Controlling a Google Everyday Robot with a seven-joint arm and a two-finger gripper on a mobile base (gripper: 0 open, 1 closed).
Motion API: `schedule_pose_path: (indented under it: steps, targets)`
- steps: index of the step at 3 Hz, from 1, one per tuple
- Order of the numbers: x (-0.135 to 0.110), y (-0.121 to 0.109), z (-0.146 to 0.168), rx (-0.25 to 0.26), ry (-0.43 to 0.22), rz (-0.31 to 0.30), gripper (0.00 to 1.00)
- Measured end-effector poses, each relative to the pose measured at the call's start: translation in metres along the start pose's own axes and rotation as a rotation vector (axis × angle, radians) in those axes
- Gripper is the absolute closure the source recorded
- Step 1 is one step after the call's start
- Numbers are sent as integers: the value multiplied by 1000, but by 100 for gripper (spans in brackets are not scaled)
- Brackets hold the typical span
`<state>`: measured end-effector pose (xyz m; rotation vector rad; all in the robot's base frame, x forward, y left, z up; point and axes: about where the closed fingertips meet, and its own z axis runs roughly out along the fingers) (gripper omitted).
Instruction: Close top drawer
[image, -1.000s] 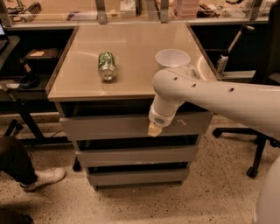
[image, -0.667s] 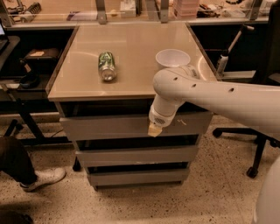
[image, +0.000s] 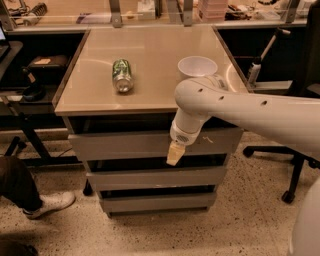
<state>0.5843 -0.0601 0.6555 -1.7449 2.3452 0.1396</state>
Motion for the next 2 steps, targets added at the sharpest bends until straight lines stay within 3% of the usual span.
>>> schedule_pose_path:
  steps: [1, 2]
  targets:
    - [0, 0, 0, 0, 0, 0, 0]
    - [0, 0, 0, 0, 0, 0, 0]
